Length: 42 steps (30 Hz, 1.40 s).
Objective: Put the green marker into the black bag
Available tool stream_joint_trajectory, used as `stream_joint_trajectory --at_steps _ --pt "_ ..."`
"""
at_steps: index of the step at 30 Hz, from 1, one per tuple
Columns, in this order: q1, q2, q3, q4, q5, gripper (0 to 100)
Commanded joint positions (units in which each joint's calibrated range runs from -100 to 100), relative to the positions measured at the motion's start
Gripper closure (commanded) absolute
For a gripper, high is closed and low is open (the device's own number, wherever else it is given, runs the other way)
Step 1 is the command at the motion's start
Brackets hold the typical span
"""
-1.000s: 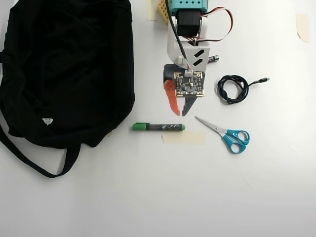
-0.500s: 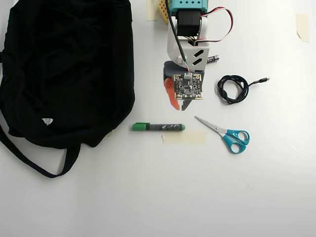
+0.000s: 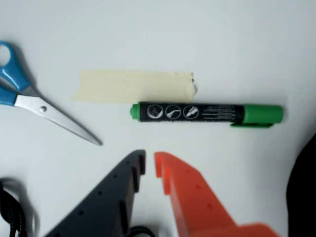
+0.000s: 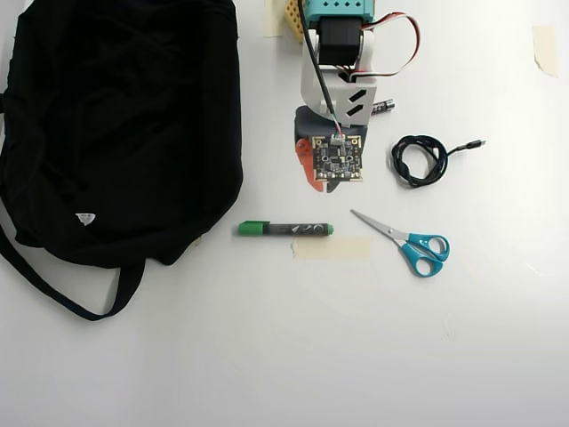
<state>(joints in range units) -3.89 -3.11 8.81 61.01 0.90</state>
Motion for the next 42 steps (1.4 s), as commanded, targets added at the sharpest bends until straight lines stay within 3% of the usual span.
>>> stream_joint_trajectory --at_steps 1,42 --pt "0.2 -0.8 -2.6 0.7 0.1 98" --pt "0.1 -1.5 -1.9 5.1 0.1 98"
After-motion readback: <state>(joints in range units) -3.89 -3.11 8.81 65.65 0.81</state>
